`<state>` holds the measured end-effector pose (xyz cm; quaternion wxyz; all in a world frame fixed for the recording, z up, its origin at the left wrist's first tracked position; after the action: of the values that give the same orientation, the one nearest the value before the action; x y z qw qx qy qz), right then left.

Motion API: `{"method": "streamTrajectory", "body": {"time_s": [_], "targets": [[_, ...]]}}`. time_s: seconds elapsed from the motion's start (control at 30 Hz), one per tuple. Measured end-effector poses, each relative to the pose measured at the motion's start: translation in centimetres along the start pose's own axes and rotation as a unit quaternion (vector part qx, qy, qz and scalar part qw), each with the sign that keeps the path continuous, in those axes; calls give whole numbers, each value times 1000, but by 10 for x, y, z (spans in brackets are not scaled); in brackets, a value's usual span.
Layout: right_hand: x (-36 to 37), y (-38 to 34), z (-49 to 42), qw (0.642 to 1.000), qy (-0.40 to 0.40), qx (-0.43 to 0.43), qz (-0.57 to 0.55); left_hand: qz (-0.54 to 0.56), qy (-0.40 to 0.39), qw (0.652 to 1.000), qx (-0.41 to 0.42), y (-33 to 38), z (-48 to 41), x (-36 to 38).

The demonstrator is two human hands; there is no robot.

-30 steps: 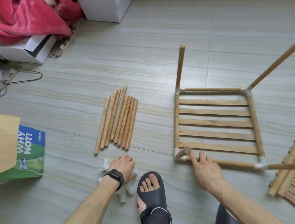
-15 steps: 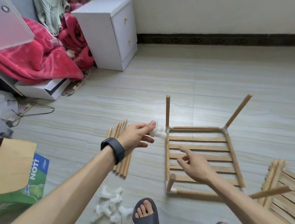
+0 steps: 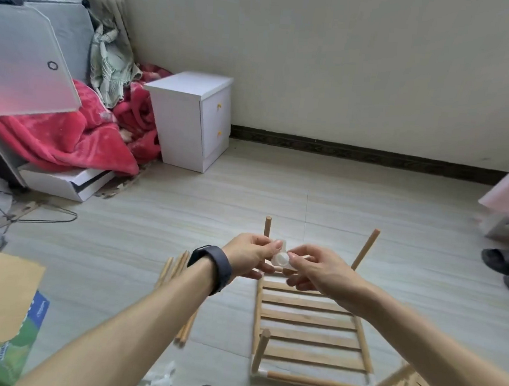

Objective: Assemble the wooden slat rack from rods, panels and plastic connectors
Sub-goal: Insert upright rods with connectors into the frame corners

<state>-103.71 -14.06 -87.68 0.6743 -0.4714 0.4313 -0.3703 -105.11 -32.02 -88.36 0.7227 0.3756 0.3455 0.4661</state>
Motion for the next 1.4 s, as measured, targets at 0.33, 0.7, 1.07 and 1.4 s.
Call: {"method": "streamTrajectory", "body": {"time_s": [0.33,0.7,1.07,1.4], "targets": [[4,39,8,998,49,-1,37,-78,-48,996,-11,-21,6,-9],[14,46,1,998,6,23,-57,-193,30,979,58,-34,8,-7],[19,70,5,995,-32,72,-56,-330,3,943,42,-50,-4,6],[17,77,9,998,-49,39,24,-206,-72,974,-59,-66,-20,7]]}}
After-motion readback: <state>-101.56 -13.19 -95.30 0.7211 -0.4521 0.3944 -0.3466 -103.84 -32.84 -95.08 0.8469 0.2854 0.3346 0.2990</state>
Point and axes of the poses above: each hand's wrist, its own z-axis away from the middle knuckle, its own x-axis out of the palm, y = z × x, the point moved 2 cm from there along -z, towards the middle knuckle, and after that the axes turned 8 degrees about -x, right-handed, at the moved point
